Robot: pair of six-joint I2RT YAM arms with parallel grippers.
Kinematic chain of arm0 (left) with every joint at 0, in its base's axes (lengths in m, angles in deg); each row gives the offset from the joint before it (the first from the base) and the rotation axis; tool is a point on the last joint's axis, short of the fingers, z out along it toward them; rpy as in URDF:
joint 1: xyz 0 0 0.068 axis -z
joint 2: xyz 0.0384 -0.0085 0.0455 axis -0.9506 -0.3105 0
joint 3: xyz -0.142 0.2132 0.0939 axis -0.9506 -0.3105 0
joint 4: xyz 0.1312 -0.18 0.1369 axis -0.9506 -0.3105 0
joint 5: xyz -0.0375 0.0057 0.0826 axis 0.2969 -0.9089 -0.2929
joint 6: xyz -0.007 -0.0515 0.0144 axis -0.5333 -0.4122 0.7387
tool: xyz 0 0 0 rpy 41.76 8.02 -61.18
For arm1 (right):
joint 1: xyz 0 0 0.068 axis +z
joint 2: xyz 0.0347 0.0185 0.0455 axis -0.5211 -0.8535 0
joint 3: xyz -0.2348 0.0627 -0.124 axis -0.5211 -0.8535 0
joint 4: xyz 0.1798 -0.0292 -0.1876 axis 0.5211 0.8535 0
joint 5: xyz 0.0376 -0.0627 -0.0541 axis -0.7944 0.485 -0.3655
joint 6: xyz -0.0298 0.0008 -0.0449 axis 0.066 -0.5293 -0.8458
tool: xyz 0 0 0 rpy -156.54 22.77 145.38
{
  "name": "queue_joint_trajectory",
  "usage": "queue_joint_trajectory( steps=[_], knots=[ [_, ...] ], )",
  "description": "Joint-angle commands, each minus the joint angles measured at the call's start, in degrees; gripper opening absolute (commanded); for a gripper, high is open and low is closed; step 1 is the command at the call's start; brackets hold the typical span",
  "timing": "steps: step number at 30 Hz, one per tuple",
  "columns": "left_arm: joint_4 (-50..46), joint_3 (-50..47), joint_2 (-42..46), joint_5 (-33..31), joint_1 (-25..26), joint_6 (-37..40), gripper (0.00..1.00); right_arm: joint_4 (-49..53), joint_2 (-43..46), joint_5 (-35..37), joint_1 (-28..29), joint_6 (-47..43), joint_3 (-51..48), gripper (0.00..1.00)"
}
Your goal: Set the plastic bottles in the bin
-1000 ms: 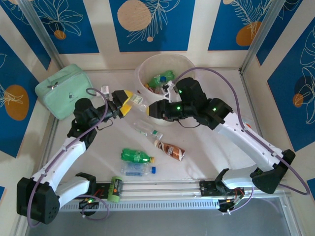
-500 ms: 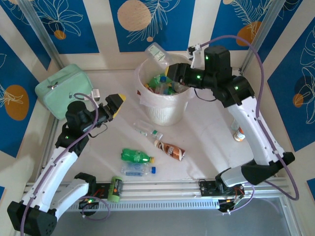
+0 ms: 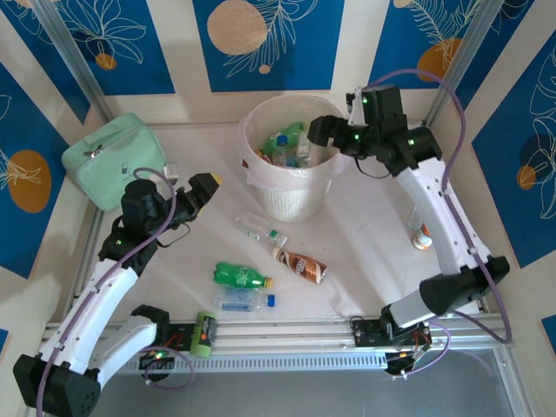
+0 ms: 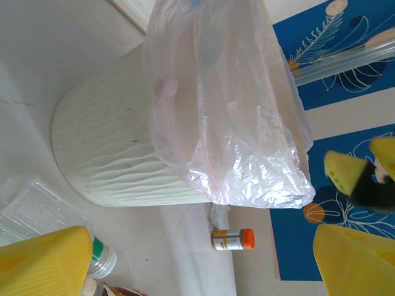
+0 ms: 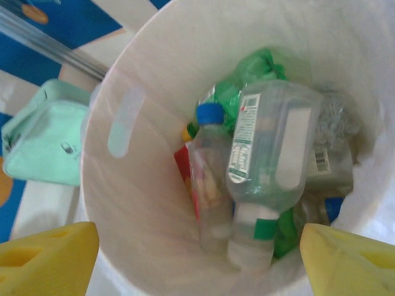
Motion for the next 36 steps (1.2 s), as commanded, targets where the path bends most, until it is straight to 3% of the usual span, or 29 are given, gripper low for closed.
queue_joint_trajectory(
  steps=[1,6,13,20,36],
  knots=[
    [-1.7,-0.6,-0.7,-2.0,-0.4,0.9,0.91,4.7,8.1,9.8,8.9,-6.5,-3.9,0.87],
    [-0.2,-2.3,-2.1,-1.6,-0.5,-1.7,0.9,6.9,15.8,19.2,24.8,-6.6,-18.5,0.9],
    [-1.5,-4.8,-2.6,-3.1,-0.5,-4.4,0.9,5.7,14.4,20.2,33.0,-1.8,-35.1,0.88],
    [-2.4,-6.4,-2.1,-4.0,-0.6,-5.5,0.89,6.0,4.6,22.4,33.8,-3.0,-38.1,0.88],
    [-0.6,-7.3,-3.9,-2.5,-2.1,-5.3,0.89,3.7,-18.3,14.5,34.2,-6.8,-37.3,0.83]
  ],
)
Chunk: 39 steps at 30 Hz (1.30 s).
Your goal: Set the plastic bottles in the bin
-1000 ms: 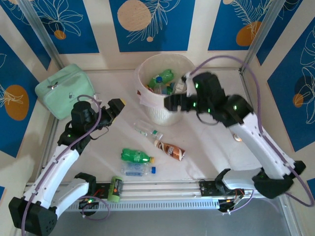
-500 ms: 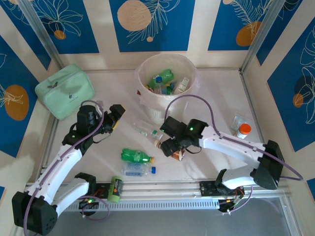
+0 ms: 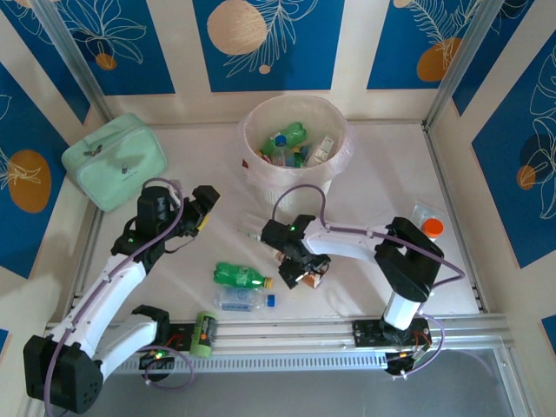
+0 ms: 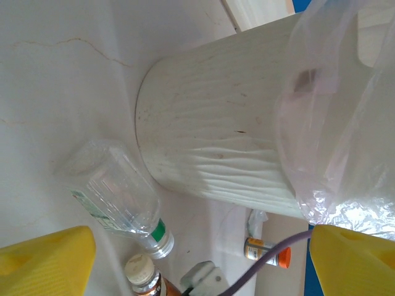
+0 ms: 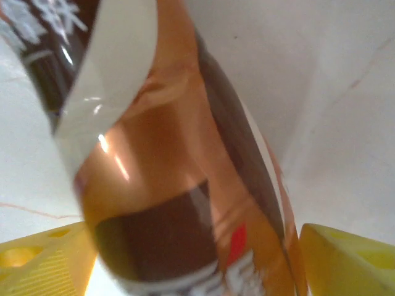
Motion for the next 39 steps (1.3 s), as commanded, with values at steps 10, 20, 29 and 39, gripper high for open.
queue_joint_trajectory(
  steps=[10,20,29,39],
  knots=[
    [2.1,-1.6,-0.5,2.5,-3.1,-0.4,0.88,-0.6,-2.0,-2.1,1.2,0.4,1.4,0.69],
    [2.7,-1.4,-0.8,3.2,-3.5,-0.8,0.88,3.7,6.5,1.6,4.2,2.9,5.5,0.63],
    [6.0,-1.0,-1.4,8.8,-2.8,-1.8,0.9,4.6,12.9,0.7,8.0,4.8,14.8,0.62],
    [11.9,-0.1,-0.5,10.9,4.6,-8.0,0.85,-1.7,12.0,-2.9,7.2,4.4,22.0,0.62]
  ],
)
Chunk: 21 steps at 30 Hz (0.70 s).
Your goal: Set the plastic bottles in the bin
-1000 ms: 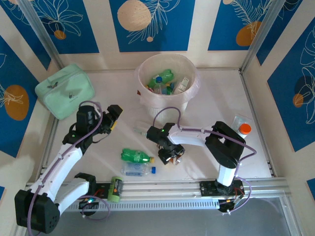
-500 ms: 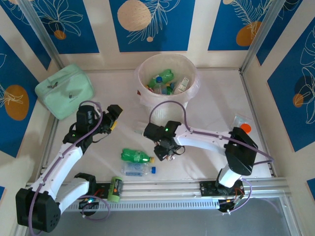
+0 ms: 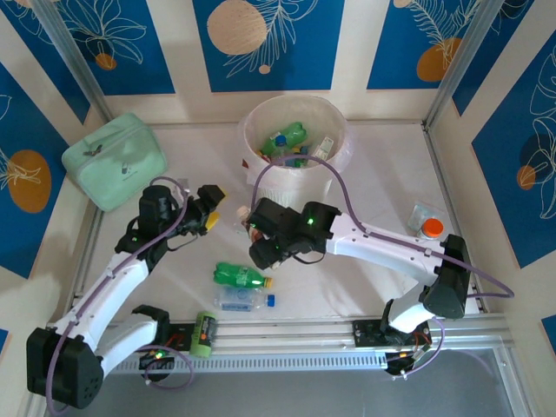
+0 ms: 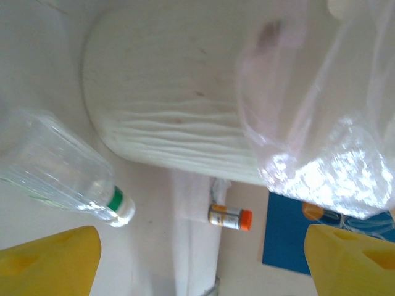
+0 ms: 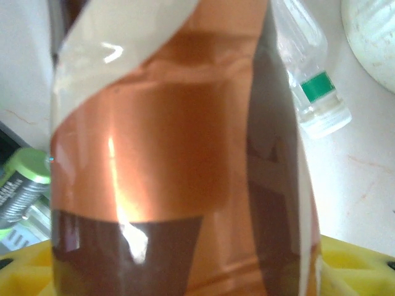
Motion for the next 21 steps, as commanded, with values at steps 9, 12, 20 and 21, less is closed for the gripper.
queue_joint_trajectory(
  steps=[9,12,20,21],
  knots=[
    [2.4,2.2,1.5,0.0,6.3,-1.3,0.78,-1.9,-1.7,-2.9,-1.4,0.5,4.6,0.62],
    [3.1,2.5,1.7,-0.1,6.3,-1.3,0.79,-1.8,-2.0,-3.6,-1.4,0.7,4.6,0.62],
    [3.4,3.4,2.0,-0.6,6.3,-1.8,0.84,-2.2,-2.9,-4.8,-1.2,1.4,4.1,0.62],
    [3.5,3.4,1.9,-0.5,6.3,-1.9,0.84,-2.2,-2.9,-4.9,-1.1,1.4,4.1,0.62]
  ],
)
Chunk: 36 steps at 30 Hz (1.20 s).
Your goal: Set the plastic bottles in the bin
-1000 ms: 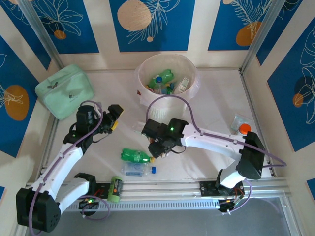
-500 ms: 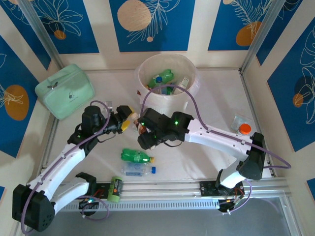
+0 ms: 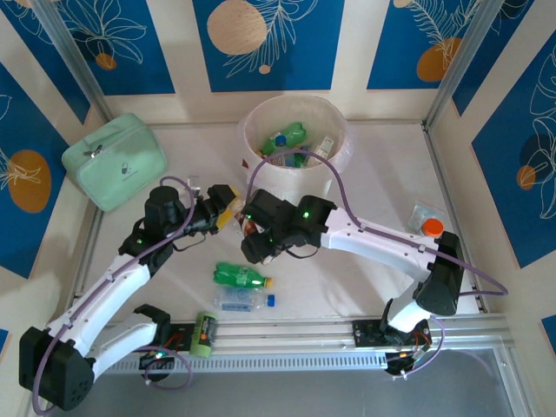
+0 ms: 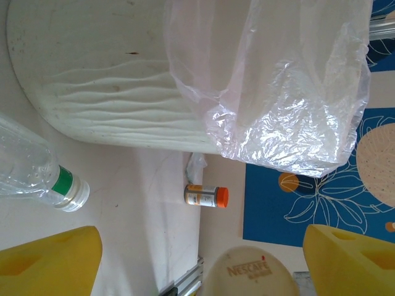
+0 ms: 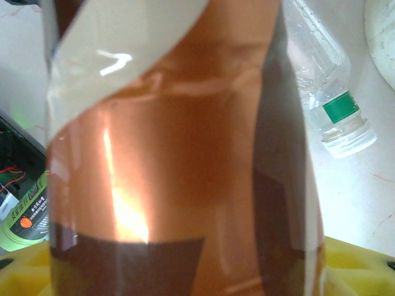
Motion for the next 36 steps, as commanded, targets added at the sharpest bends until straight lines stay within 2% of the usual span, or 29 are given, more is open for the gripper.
queue_joint_trajectory(
  steps=[1,11,18,23,26,31,33,36],
  knots=[
    [0.7,2.0,0.5,1.1,0.5,0.4,0.83,-1.1,-0.5,-1.5,0.2,0.9,1.6,0.62],
    [5.2,0.8,-2.5,3.1,1.1,-2.2,0.59,-1.0,-3.7,-2.1,0.3,-0.4,6.5,0.62],
    [5.2,1.5,-3.2,2.8,1.0,-1.4,0.4,-0.4,-3.9,-0.3,-0.2,-0.2,8.7,0.62],
    [7.2,1.7,-4.2,1.8,0.5,-1.7,0.16,0.0,-1.7,0.8,-0.8,1.5,8.5,0.63],
    [11.2,2.0,-5.7,2.0,0.2,-3.2,0.08,0.3,0.3,3.1,-1.2,3.6,8.2,0.76],
    [20.8,0.2,-7.1,0.3,-0.8,-8.0,0.02,1.8,4.7,5.3,-2.1,8.9,9.5,0.94],
    [25.4,-0.8,-7.7,-0.5,-1.2,-10.7,0.0,0.7,7.0,3.1,-3.1,11.0,8.9,1.0],
    [33.2,-1.4,-9.2,-1.1,-1.4,-14.2,0.0,-2.2,10.1,-4.8,-7.6,15.7,5.8,0.99]
  ],
)
